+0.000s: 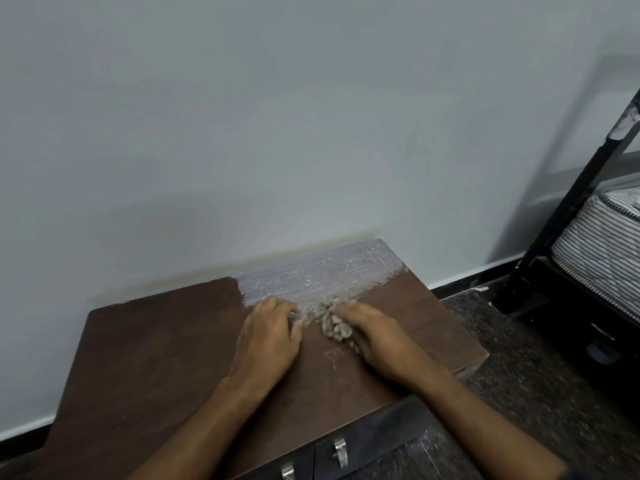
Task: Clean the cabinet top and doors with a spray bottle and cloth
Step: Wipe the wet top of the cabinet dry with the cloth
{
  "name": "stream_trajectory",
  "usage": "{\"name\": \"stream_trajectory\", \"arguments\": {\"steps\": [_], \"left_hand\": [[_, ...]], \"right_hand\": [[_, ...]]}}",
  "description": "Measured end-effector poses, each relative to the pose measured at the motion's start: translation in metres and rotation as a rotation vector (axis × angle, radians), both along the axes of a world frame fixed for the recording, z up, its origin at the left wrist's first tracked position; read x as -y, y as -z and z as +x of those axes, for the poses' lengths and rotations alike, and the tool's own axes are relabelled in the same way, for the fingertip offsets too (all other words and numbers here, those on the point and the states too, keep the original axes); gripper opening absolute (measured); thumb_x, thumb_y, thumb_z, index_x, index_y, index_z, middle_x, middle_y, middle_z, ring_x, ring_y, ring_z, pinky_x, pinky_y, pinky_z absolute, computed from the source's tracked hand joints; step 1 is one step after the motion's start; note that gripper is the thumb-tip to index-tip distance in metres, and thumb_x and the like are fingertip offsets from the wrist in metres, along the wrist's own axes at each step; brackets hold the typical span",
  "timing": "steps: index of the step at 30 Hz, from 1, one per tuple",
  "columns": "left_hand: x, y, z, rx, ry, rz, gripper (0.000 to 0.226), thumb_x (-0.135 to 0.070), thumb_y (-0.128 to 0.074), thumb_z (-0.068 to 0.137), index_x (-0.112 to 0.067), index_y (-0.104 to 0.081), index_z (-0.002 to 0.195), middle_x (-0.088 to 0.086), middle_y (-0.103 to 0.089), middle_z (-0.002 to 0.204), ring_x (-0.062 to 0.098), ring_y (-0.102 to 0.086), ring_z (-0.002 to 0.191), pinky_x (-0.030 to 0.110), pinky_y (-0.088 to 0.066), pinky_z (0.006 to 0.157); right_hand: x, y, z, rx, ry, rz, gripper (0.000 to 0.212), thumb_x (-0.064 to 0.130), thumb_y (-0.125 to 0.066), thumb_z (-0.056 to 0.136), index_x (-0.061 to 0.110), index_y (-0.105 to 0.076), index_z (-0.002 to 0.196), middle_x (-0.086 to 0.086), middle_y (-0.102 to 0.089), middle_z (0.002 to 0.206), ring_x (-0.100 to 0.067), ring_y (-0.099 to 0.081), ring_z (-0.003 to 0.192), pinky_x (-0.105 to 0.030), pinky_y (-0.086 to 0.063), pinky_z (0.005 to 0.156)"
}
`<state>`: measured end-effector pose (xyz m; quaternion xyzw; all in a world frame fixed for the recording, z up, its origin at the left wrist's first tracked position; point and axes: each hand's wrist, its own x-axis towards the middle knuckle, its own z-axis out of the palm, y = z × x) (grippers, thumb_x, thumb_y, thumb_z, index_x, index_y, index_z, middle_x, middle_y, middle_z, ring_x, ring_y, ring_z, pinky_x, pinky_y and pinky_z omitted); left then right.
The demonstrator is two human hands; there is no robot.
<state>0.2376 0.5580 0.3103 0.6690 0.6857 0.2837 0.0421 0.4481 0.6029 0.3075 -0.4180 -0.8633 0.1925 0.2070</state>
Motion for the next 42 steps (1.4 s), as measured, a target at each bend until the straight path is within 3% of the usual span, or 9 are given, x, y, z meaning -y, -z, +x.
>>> {"name": "stream_trajectory", "arguments": {"steps": [2, 5, 11, 18, 23, 26, 33, 36, 42], "left_hand": [[0.003, -0.003, -0.013, 0.004, -0.031, 0.002, 0.021, -0.027, -0.062, 0.088, -0.022, -0.065, 0.109, -0.007, -0.060, 0.108, 0.012, -0.054, 0.104, 0.030, -0.047, 0.092], [0.004, -0.007, -0.029, 0.017, -0.086, -0.002, 0.023, -0.029, -0.061, 0.089, -0.023, -0.065, 0.112, -0.006, -0.060, 0.110, 0.013, -0.053, 0.106, 0.030, -0.046, 0.093], [0.000, -0.008, -0.035, 0.069, -0.116, 0.057, 0.022, -0.026, -0.061, 0.091, -0.018, -0.066, 0.111, -0.002, -0.063, 0.106, 0.018, -0.056, 0.102, 0.032, -0.047, 0.089], [0.010, -0.013, -0.057, 0.142, -0.165, 0.008, 0.012, -0.025, -0.067, 0.089, -0.019, -0.077, 0.089, -0.008, -0.074, 0.091, 0.009, -0.068, 0.085, 0.028, -0.055, 0.077], [0.006, -0.013, -0.063, 0.201, -0.274, -0.052, 0.021, -0.035, -0.080, 0.073, -0.024, -0.064, 0.064, -0.011, -0.068, 0.071, 0.009, -0.064, 0.072, 0.030, -0.053, 0.066], [0.006, -0.009, -0.070, 0.233, -0.296, -0.050, 0.030, -0.033, -0.079, 0.075, -0.021, -0.055, 0.061, -0.009, -0.060, 0.068, 0.005, -0.056, 0.066, 0.030, -0.046, 0.059], [-0.001, -0.003, -0.095, 0.175, -0.244, 0.011, 0.012, -0.011, -0.064, 0.088, -0.019, -0.072, 0.083, -0.005, -0.070, 0.088, 0.014, -0.064, 0.087, 0.029, -0.051, 0.074], [-0.004, -0.001, -0.098, 0.132, -0.233, 0.051, 0.030, 0.001, -0.056, 0.084, -0.020, -0.071, 0.098, -0.005, -0.068, 0.098, 0.015, -0.059, 0.097, 0.029, -0.050, 0.083], [-0.007, -0.002, -0.101, 0.108, -0.251, 0.020, 0.029, -0.006, -0.052, 0.088, -0.019, -0.070, 0.107, -0.005, -0.066, 0.106, 0.015, -0.055, 0.105, 0.032, -0.048, 0.093]], "right_hand": [[-0.025, 0.000, 0.005, -0.045, 0.142, 0.007, 0.043, 0.009, -0.059, 0.094, 0.016, -0.057, 0.137, -0.001, -0.054, 0.144, -0.005, -0.044, 0.131, 0.000, -0.015, 0.107], [-0.041, 0.006, -0.014, -0.034, 0.273, 0.000, 0.046, 0.005, -0.053, 0.094, 0.015, -0.055, 0.139, -0.007, -0.048, 0.150, -0.024, -0.042, 0.140, -0.025, -0.025, 0.117], [0.018, 0.011, -0.082, 0.002, -0.103, 0.022, 0.049, 0.022, -0.050, 0.094, 0.020, -0.050, 0.143, -0.002, -0.046, 0.152, -0.017, -0.037, 0.142, -0.024, -0.020, 0.121], [-0.016, 0.012, -0.078, 0.004, 0.147, 0.037, 0.053, 0.006, -0.050, 0.096, 0.017, -0.045, 0.147, -0.006, -0.039, 0.156, -0.023, -0.032, 0.146, -0.027, -0.015, 0.120], [0.015, 0.012, -0.100, 0.002, -0.135, 0.026, 0.048, 0.018, -0.051, 0.093, 0.021, -0.052, 0.140, -0.002, -0.049, 0.149, -0.016, -0.040, 0.139, -0.023, -0.024, 0.118], [-0.006, 0.014, -0.099, 0.009, -0.060, 0.030, 0.050, 0.014, -0.053, 0.094, 0.023, -0.049, 0.144, 0.000, -0.046, 0.152, -0.015, -0.039, 0.141, -0.020, -0.024, 0.116], [-0.009, 0.013, -0.138, 0.039, -0.103, 0.049, 0.054, 0.011, -0.050, 0.097, 0.020, -0.042, 0.149, -0.002, -0.036, 0.159, -0.020, -0.028, 0.148, -0.031, -0.018, 0.123], [-0.005, 0.018, -0.135, 0.055, -0.167, 0.048, 0.057, 0.014, -0.050, 0.098, 0.025, -0.037, 0.152, 0.003, -0.031, 0.161, -0.014, -0.023, 0.149, -0.024, -0.013, 0.122], [-0.046, 0.013, -0.176, 0.088, -0.059, 0.088, 0.053, 0.012, -0.043, 0.100, 0.015, -0.034, 0.152, -0.007, -0.034, 0.159, -0.023, -0.029, 0.147, -0.034, -0.019, 0.123]]}}
